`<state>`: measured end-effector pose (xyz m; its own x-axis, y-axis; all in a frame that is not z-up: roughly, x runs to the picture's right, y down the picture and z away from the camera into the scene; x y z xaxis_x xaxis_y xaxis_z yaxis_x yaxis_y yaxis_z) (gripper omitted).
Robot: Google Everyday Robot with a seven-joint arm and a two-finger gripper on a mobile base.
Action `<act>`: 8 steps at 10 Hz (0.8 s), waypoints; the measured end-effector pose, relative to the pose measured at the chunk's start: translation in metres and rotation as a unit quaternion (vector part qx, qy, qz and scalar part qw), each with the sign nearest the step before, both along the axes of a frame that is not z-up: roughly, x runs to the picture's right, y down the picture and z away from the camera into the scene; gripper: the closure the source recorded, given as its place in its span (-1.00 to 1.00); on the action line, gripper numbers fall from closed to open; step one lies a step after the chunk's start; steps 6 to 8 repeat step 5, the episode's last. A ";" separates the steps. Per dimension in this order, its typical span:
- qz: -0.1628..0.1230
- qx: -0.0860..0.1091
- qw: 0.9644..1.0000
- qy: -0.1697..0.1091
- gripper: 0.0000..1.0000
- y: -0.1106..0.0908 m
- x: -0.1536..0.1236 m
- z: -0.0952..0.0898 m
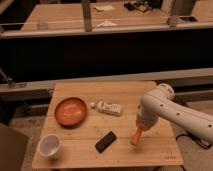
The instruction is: Place the pepper in the ceramic cup
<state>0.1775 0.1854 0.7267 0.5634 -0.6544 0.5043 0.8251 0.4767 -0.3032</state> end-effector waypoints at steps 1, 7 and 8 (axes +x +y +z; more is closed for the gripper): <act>-0.009 0.001 1.000 -0.008 1.00 -0.007 -0.014 -0.002; -0.038 0.010 0.999 -0.016 1.00 -0.023 -0.032 -0.009; -0.038 0.010 0.999 -0.016 1.00 -0.023 -0.032 -0.009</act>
